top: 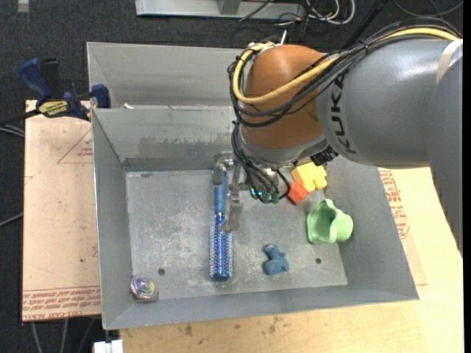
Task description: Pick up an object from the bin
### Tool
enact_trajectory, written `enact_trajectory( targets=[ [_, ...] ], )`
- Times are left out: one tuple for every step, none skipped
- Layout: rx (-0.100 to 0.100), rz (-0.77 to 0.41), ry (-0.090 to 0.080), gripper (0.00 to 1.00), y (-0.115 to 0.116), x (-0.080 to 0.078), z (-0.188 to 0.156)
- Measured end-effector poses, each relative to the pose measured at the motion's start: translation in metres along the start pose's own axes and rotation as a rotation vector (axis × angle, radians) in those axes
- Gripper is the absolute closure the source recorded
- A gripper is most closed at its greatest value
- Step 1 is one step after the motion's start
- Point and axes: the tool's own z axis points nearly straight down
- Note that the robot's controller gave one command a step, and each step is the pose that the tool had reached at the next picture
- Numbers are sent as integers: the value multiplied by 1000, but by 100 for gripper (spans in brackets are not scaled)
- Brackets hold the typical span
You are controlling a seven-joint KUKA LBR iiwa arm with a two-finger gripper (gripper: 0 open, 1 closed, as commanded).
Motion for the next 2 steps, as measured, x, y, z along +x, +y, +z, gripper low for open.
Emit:
enact_trajectory(
  targets=[
    [0, -196, -14, 0, -45, 8, 117],
    [-3, -283, -22, 0, 4, 66, 120]
  ],
)
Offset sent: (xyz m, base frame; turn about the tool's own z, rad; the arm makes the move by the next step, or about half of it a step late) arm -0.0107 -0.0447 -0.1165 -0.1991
